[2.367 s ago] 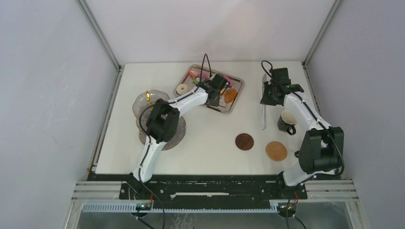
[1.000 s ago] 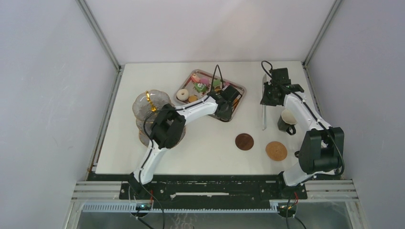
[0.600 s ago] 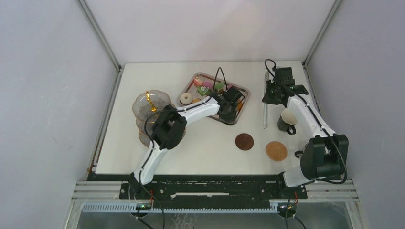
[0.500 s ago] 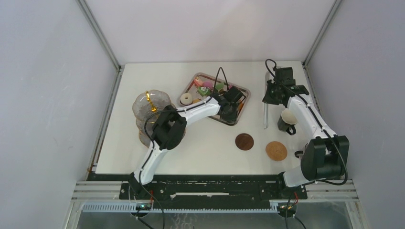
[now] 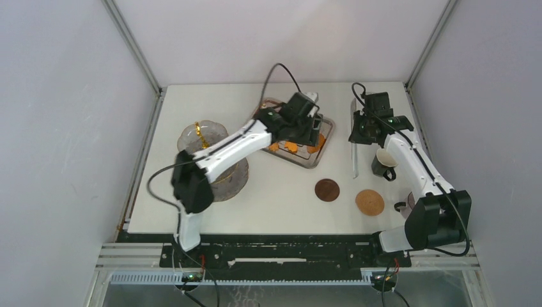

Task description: Serve the afternoon tea

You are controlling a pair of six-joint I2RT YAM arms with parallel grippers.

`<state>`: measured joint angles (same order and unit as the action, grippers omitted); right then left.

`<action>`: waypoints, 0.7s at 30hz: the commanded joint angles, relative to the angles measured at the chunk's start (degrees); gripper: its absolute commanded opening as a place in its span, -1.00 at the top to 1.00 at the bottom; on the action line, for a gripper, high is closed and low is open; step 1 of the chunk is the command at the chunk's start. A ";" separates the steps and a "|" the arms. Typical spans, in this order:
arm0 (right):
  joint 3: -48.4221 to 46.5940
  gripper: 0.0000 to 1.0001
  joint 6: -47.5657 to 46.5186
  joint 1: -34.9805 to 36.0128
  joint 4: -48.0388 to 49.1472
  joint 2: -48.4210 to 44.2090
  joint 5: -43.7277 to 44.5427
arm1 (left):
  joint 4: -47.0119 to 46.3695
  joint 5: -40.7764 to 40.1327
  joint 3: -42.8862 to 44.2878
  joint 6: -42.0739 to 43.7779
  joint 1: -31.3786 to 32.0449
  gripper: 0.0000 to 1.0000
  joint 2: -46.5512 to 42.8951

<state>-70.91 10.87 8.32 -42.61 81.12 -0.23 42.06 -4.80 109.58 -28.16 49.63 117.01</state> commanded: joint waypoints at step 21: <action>-0.69 0.58 -2.93 22.99 -7.53 5.84 -5.17 | 10.18 -14.00 -16.92 6.39 -19.75 -0.63 -58.31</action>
<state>-67.90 9.82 29.54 -48.40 84.62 -4.84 53.25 -14.70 98.43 -18.59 36.80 64.95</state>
